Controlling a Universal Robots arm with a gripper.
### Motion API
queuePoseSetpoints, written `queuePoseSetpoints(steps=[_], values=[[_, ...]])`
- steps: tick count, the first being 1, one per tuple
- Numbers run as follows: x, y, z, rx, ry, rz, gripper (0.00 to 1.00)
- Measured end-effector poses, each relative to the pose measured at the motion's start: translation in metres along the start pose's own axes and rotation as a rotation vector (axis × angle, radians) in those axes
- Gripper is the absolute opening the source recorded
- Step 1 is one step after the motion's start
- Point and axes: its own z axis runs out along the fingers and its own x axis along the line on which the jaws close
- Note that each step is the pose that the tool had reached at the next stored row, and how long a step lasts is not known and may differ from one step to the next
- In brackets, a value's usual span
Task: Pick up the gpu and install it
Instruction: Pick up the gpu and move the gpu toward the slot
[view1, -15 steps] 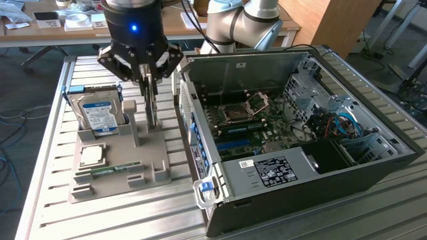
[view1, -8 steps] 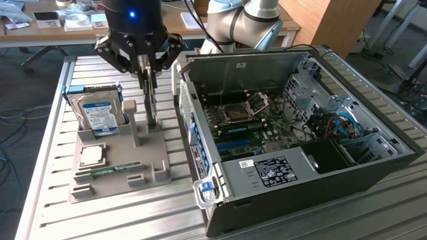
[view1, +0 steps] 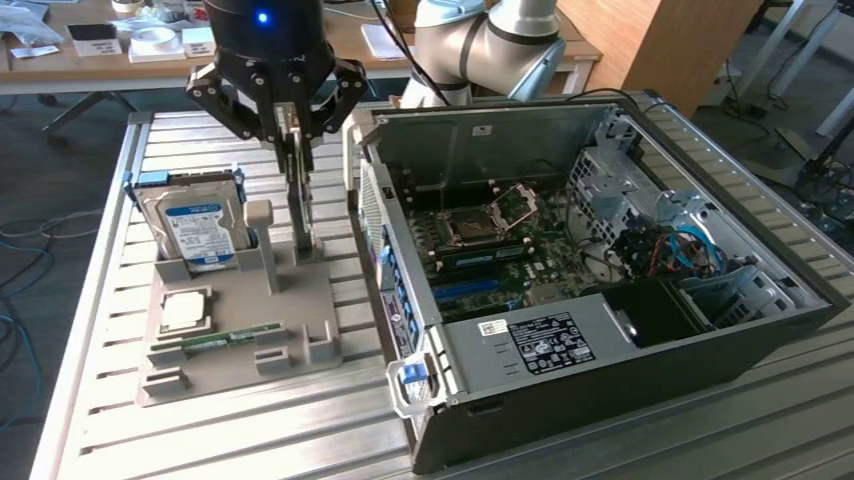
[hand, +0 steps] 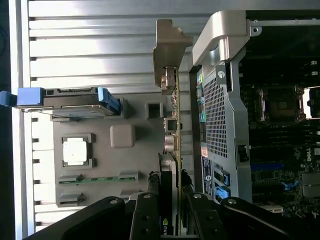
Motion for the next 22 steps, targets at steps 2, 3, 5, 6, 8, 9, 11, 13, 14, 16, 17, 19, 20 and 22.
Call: queuePoseSetpoints(steps=[2, 3, 5, 6, 8, 9, 11, 13, 14, 16, 17, 19, 20, 22], values=[[0.0, 0.0, 0.0, 0.0, 0.0, 0.0, 0.27], [0.0, 0.0001, -0.0001, 0.0001, 0.0001, 0.0, 0.27], [-0.002, 0.0001, 0.0, 0.0002, 0.0001, 0.0, 0.27], [-0.003, 0.0002, 0.0001, -0.0001, 0.0001, 0.0, 0.27], [-0.006, 0.0004, 0.0002, -0.0006, 0.0001, 0.0, 0.27], [-0.007, 0.0005, 0.0003, -0.0009, 0.0001, 0.0, 0.27], [-0.012, 0.0007, 0.0005, -0.0016, 0.0002, 0.0, 0.27], [-0.016, 0.001, 0.0007, -0.0023, 0.0002, 0.0, 0.27], [-0.019, 0.0012, 0.0009, -0.0028, 0.0002, 0.0, 0.27], [-0.024, 0.0015, 0.001, -0.0037, 0.0002, 0.0, 0.27], [-0.027, 0.0017, 0.0009, -0.0043, 0.0002, 0.0, 0.27], [-0.029, 0.0022, -0.002, -0.0052, 0.0004, 0.0, 0.27], [-0.029, 0.0025, -0.0045, -0.0056, 0.0004, 0.0, 0.27], [-0.031, 0.0031, -0.0091, -0.0068, 0.0004, 0.0, 0.27]])
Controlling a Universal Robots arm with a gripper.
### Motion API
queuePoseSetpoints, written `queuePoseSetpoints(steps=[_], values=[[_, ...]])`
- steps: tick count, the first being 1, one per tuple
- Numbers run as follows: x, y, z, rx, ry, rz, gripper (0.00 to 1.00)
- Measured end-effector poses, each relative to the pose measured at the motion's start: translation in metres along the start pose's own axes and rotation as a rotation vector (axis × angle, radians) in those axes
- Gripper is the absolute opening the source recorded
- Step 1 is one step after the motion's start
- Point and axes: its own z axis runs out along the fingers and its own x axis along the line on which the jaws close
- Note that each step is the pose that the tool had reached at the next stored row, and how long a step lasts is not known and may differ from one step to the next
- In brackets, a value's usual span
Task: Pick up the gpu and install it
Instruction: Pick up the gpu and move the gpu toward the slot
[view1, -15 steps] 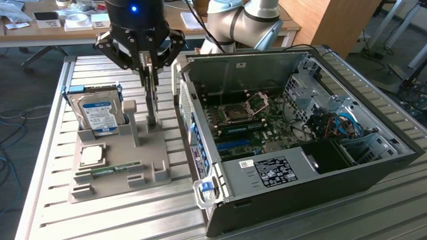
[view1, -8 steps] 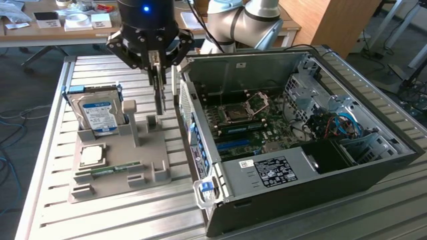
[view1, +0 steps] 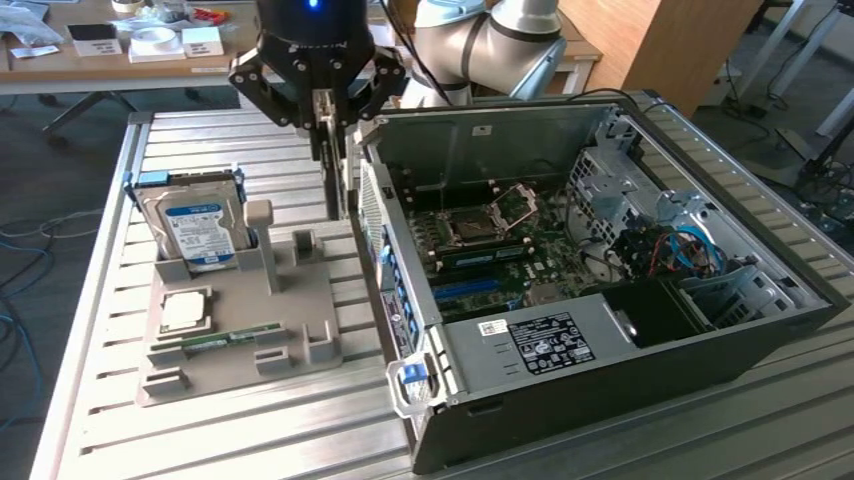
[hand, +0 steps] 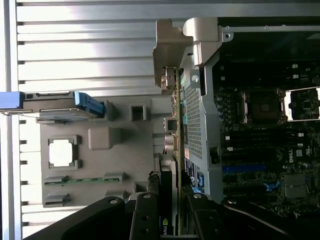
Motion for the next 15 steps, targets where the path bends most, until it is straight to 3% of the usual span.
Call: queuePoseSetpoints(steps=[8, 15], values=[[-0.019, 0.0016, -0.0028, -0.0088, 0.0006, 0.0, 0.27], [-0.042, 0.0031, -0.0017, -0.0223, 0.0015, 0.001, 0.27]])
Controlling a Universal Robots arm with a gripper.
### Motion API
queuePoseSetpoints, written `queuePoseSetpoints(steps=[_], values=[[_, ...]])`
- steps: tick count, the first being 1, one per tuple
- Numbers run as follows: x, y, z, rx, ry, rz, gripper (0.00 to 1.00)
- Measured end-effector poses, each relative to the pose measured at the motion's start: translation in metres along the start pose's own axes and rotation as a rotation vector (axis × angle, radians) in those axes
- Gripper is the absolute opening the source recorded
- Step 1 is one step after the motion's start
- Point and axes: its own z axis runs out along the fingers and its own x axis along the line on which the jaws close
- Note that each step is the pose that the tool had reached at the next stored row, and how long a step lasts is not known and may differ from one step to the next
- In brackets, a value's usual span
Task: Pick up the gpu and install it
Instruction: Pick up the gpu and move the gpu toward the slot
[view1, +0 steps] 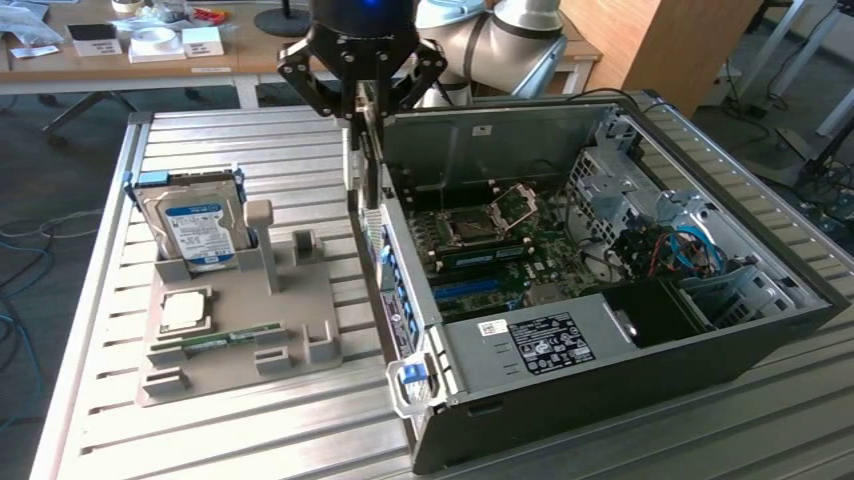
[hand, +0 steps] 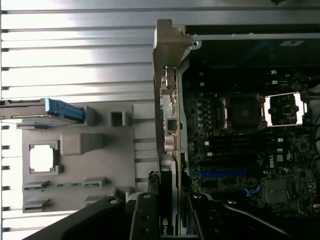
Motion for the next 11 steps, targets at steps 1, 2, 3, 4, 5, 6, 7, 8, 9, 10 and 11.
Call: queuePoseSetpoints(steps=[1, 2, 3, 4, 5, 6, 7, 8, 9, 10, 11], values=[[-0.01, 0.0006, 0.0005, -0.0048, 0.0003, 0.0, 0.27], [-0.013, 0.0008, 0.0006, -0.0066, 0.0004, 0.0, 0.27], [-0.015, 0.0009, 0.0007, -0.0091, 0.0006, 0.0, 0.27], [-0.018, 0.0012, 0.0009, -0.0122, 0.0008, 0.001, 0.27], [-0.021, 0.0013, 0.001, -0.0151, 0.001, 0.001, 0.27], [-0.024, 0.0015, 0.0011, -0.0179, 0.0012, 0.001, 0.27], [-0.028, 0.0017, 0.0013, -0.0203, 0.0013, 0.001, 0.27], [-0.031, 0.0019, 0.0014, -0.0225, 0.0014, 0.001, 0.27], [-0.034, 0.0021, 0.0016, -0.0248, 0.0016, 0.001, 0.27], [-0.037, 0.0023, 0.0018, -0.0269, 0.0016, 0.001, 0.27], [-0.04, 0.0025, 0.0019, -0.0286, 0.0018, 0.001, 0.27]])
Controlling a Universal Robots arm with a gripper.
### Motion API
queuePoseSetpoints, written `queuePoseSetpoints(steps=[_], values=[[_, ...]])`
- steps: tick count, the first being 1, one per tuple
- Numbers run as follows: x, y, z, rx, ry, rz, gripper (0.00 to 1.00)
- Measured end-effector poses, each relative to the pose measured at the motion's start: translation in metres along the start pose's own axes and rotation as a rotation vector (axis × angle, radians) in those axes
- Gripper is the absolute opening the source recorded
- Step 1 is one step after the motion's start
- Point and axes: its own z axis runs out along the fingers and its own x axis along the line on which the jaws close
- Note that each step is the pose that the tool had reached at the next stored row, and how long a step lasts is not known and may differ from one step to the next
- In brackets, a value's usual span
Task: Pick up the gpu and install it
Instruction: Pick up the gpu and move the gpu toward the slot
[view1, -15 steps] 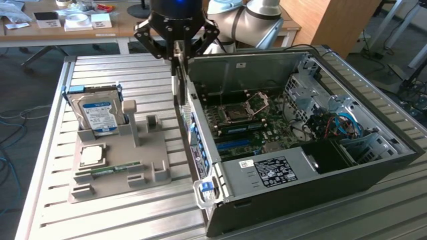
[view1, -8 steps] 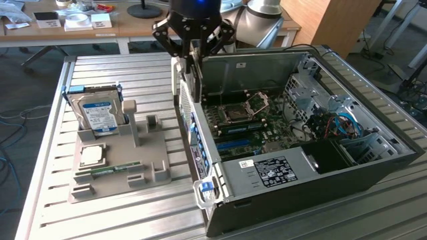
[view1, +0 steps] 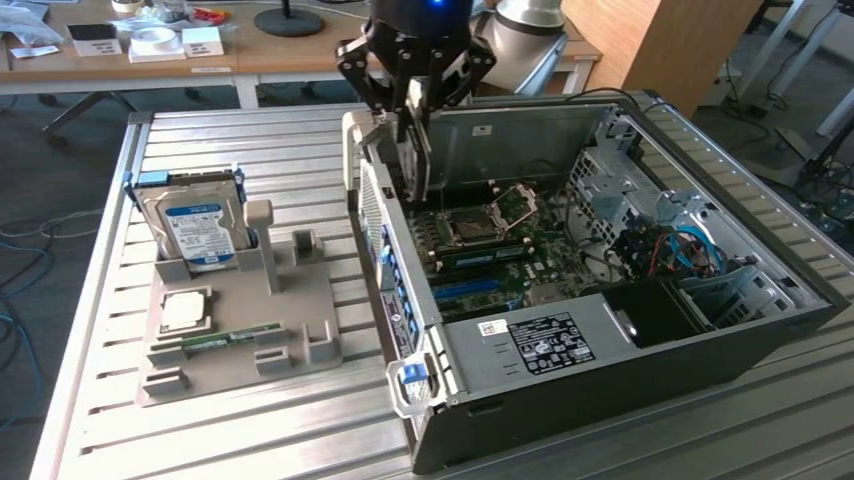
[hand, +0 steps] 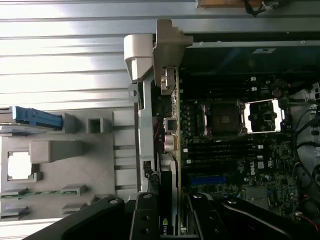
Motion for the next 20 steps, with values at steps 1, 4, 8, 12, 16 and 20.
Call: queuePoseSetpoints(steps=[1, 4, 8, 12, 16, 20], values=[[-0.003, 0.0002, 0.0002, -0.0014, 0.0001, 0.0, 0.27], [-0.012, 0.0008, 0.0006, -0.0057, 0.0004, 0.0, 0.27], [-0.026, 0.0017, 0.0012, -0.0143, 0.001, 0.001, 0.27], [-0.039, 0.0025, 0.0019, -0.0198, 0.0013, 0.001, 0.27], [-0.051, 0.0033, 0.0025, -0.0239, 0.0016, 0.001, 0.27], [-0.064, 0.0042, 0.0031, -0.0271, 0.0018, 0.001, 0.27]])
